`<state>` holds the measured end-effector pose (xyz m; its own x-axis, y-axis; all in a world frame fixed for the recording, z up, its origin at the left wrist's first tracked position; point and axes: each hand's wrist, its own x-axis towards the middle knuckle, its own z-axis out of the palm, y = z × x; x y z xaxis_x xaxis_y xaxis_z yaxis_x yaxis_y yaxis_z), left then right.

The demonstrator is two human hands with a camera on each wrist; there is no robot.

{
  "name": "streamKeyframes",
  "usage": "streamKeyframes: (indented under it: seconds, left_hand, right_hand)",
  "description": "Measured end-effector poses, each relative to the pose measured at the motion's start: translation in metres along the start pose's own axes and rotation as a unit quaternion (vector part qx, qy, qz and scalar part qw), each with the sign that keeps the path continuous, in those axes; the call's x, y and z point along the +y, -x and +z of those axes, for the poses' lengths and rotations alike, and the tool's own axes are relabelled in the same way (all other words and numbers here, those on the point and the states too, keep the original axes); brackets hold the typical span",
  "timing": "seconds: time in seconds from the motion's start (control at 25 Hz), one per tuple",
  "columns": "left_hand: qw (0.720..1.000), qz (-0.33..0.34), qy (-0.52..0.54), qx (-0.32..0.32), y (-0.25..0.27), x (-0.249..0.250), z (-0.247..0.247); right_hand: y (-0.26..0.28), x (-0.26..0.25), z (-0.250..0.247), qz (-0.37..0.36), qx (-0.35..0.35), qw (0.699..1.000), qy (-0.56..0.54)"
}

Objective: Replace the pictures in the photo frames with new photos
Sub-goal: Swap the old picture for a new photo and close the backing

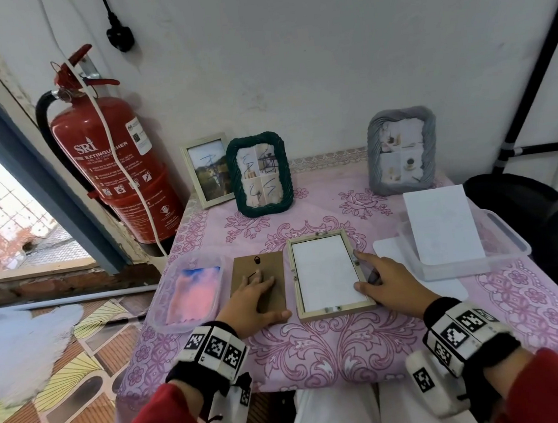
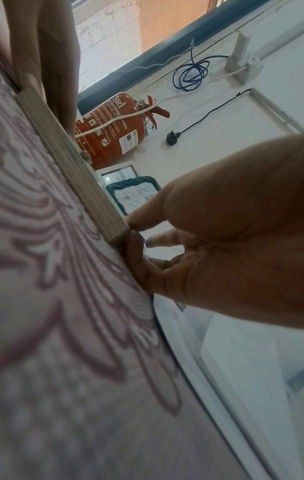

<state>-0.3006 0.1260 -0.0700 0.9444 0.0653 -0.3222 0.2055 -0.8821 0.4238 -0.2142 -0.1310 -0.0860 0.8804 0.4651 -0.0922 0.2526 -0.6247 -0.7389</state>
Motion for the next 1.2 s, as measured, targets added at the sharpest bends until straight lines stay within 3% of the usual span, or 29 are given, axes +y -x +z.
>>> streamKeyframes:
  seconds: [0.12, 0.24, 0.44, 0.6, 0.8, 1.2]
  left_hand:
    - [0.998, 0.016, 0.014, 0.058, -0.006, 0.004, -0.003]
    - [0.991, 0.08, 0.025, 0.107, -0.017, 0.017, -0.008]
    - [0.993, 0.098, -0.062, -0.018, -0.043, 0.038, -0.015]
    - [0.981, 0.113, -0.147, -0.06, -0.059, 0.05, -0.017]
    - [0.966, 0.115, -0.219, -0.07, -0.066, 0.051, -0.015]
    - [0.959, 0.134, -0.239, -0.068, -0.069, 0.054, -0.014]
  right_hand:
    - [0.001, 0.0, -0.001, -0.006, 0.001, 1.0, -0.001]
    - [0.001, 0.0, -0.001, -0.017, -0.008, 1.0, 0.006]
    - [0.0, -0.001, -0.005, -0.012, -0.015, 1.0, -0.01]
    - [0.0, -0.001, -0.008, -0.005, -0.023, 0.999, -0.027]
    - [0.0, 0.001, -0.009, 0.003, -0.023, 0.999, -0.033]
    - [0.001, 0.002, -0.009, 0.003, -0.023, 0.998, -0.052]
